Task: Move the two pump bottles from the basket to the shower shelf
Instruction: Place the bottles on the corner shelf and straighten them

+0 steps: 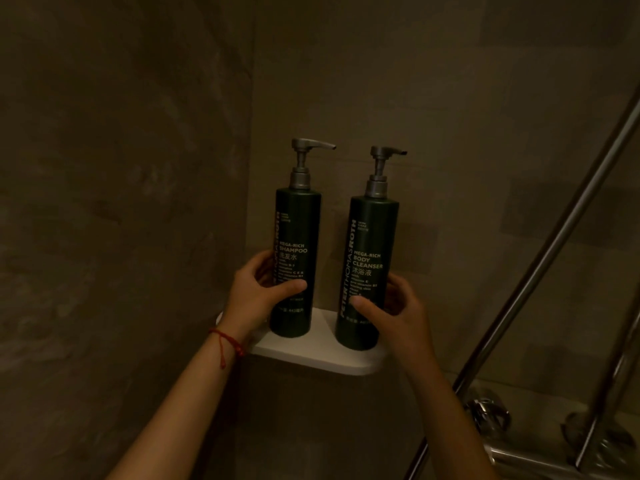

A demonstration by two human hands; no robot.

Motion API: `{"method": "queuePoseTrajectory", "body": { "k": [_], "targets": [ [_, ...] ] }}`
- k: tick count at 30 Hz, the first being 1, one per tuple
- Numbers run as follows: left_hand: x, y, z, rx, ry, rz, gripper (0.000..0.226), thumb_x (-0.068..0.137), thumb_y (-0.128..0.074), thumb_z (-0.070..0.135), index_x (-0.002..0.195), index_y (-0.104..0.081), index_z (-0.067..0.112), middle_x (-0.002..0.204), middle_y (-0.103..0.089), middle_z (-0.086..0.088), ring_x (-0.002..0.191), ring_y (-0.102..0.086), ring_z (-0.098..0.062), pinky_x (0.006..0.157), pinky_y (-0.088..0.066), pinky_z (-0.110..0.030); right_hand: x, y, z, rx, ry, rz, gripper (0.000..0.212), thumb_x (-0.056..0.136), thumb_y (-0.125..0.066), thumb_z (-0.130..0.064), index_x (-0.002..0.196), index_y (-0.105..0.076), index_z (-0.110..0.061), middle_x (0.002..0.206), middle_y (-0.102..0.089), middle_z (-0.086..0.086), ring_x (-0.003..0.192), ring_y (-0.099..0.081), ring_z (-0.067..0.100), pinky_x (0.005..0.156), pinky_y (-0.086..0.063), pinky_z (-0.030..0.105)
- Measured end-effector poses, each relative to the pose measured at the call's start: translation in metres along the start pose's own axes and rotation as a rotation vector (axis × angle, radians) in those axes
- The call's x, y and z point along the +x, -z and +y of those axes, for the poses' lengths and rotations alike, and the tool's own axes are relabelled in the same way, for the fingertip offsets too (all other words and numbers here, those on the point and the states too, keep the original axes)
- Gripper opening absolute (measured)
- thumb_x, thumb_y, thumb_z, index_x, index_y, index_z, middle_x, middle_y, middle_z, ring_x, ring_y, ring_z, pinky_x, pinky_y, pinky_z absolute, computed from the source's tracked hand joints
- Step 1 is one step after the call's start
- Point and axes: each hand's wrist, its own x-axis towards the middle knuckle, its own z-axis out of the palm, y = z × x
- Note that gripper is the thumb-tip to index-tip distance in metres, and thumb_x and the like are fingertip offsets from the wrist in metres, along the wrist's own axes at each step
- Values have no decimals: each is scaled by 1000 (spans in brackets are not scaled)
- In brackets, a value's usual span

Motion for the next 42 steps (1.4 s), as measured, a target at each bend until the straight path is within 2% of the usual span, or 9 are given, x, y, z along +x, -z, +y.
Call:
{"method": "queuePoseTrajectory", "body": {
  "k": [4, 8, 11, 14, 18, 24, 30, 36, 42],
  "targets": [
    [-3, -7, -3, 20, -51, 55, 57, 61, -76, 9, 108, -48, 27, 94, -53, 21, 73, -57, 19, 54, -43, 1, 2, 5, -1, 48, -23, -64, 50, 52, -71, -43, 95, -47, -49, 97, -56, -23, 79, -55, -23, 56, -46, 1],
    [-3, 4, -2, 28, 17, -21, 65, 52, -75, 25, 111, -47, 29, 97, -53, 20, 81, -58, 8, 62, -47, -11, 1, 8, 3, 66, -27, -91, 49, 53, -71, -43, 97, -48, -48, 100, -56, -23, 82, -55, -22, 58, -46, 2],
    [0, 14, -8, 17, 100, -106, 72, 58, -75, 15, 123, -45, 20, 102, -55, 15, 91, -52, 3, 72, -44, -16, -1, 10, 8, 92, -42, -101, 51, 53, -73, -39, 97, -49, -47, 100, -57, -22, 81, -57, -20, 59, -48, 4],
    [1, 17, -12, 40, 133, -154, 60, 59, -75, 14, 114, -52, 24, 99, -58, 17, 89, -55, 4, 66, -47, -15, -2, 10, 10, 104, -40, -102, 49, 54, -72, -34, 98, -51, -43, 99, -58, -20, 81, -58, -19, 60, -47, 4],
    [4, 18, -12, 3, 160, -168, 55, 49, -74, 22, 100, -54, 33, 101, -59, 14, 93, -55, -1, 72, -46, -20, -3, 5, 14, 81, -11, -59, 46, 62, -74, -27, 97, -50, -44, 98, -58, -21, 82, -58, -19, 60, -47, 4],
    [9, 21, -14, -6, 138, -150, 43, 68, -69, 7, 99, -54, 33, 96, -58, 18, 81, -57, 6, 56, -51, -13, -1, -7, 19, 76, 14, 11, 48, 67, -74, -20, 103, -49, -40, 99, -56, -21, 81, -57, -20, 62, -47, 3],
    [9, 23, -15, -22, 145, -185, 58, 59, -71, 17, 114, -53, 24, 103, -60, 13, 93, -58, 0, 71, -49, -19, -5, -18, 26, 81, 30, 99, 54, 68, -74, -20, 116, -49, -26, 99, -55, -21, 83, -56, -20, 62, -46, 2],
    [10, 26, -17, -36, 140, -217, 47, 54, -70, 22, 98, -56, 34, 103, -61, 11, 95, -58, -2, 76, -48, -21, -4, -20, 24, 65, 41, 120, 49, 69, -74, -20, 110, -50, -32, 100, -58, -19, 84, -58, -16, 64, -48, 5],
    [12, 28, -22, -49, 125, -245, 44, 56, -68, 21, 96, -56, 35, 100, -63, 11, 85, -65, 3, 62, -54, -15, -4, -20, 25, 89, 30, 121, 53, 69, -73, -22, 116, -50, -28, 101, -58, -18, 87, -60, -12, 66, -50, 8]
  ]
}}
